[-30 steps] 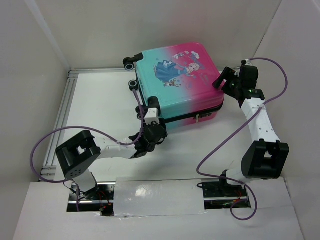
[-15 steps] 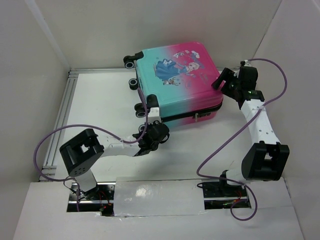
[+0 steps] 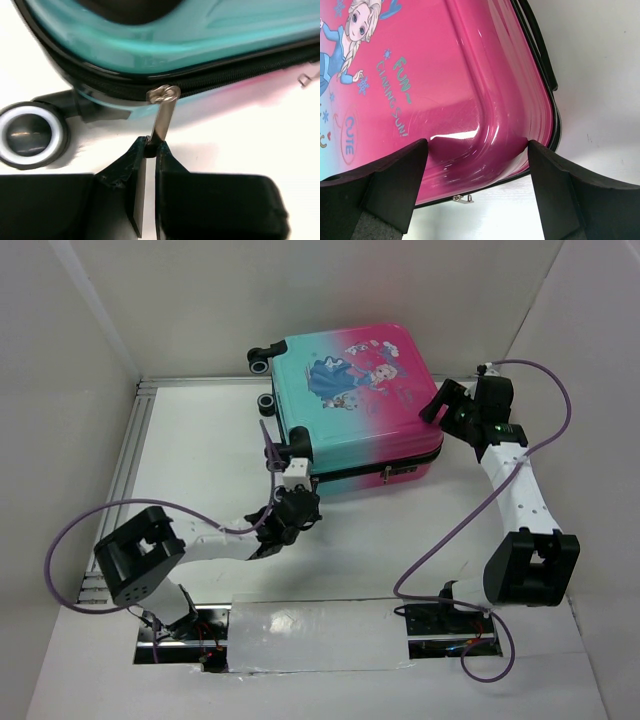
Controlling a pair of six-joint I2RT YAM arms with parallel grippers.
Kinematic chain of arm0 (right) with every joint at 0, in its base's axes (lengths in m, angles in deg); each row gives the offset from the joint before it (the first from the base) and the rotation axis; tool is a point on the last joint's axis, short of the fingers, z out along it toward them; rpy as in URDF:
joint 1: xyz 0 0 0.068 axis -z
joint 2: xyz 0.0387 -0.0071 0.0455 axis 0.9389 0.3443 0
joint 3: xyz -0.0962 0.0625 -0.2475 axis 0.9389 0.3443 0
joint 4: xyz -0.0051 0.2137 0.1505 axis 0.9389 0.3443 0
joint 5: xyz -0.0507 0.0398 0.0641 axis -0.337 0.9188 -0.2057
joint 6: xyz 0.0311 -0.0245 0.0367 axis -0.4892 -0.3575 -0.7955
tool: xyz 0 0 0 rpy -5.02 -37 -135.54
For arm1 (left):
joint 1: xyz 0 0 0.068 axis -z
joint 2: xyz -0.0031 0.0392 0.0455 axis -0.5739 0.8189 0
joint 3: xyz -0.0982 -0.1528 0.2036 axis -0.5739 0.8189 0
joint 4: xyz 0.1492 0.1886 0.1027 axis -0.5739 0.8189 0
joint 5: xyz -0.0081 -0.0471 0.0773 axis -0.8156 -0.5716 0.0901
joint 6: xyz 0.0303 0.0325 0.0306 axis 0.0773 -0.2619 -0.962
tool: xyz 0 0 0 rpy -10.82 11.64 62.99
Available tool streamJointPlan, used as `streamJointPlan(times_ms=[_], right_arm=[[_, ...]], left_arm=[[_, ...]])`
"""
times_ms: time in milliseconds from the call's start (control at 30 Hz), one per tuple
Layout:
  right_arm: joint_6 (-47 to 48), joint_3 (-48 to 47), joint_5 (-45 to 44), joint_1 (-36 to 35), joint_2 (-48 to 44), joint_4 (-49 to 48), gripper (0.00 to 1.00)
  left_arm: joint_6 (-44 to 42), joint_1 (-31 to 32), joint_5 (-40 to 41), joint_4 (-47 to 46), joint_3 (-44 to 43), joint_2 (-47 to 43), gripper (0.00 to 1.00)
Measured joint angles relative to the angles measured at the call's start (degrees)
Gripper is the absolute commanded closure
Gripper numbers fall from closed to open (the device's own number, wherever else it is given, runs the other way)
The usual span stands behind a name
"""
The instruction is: Pack the luggage
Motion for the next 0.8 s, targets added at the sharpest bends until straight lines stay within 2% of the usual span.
streamJointPlan(times_ms=[133,333,567,800], right_arm=[[-0.04,0.55,0.28,0.04,-0.22,-0.11,0.13],[-0.15,1.22,0.81,0.04,-0.61,-0.33,0.13],[-0.28,2.82,1.33,0.24,-1.31,-2.03,0.13],[-0.61,3.56,1.68,0.33,-1.6,-2.82,0.13]], left_arm=[[-3.28,-3.56,-9.35,-3.26,6.03,-6.78,1.0],[-10.78,-6.05,-16.65,-5.2,8.92,-10.54,1.0],[-16.5,-8.04,-25.38,-6.4,9.42,-10.29,1.0],[-18.69,-7.76,-34.6,-12.2,6.43,-5.33,1.0]])
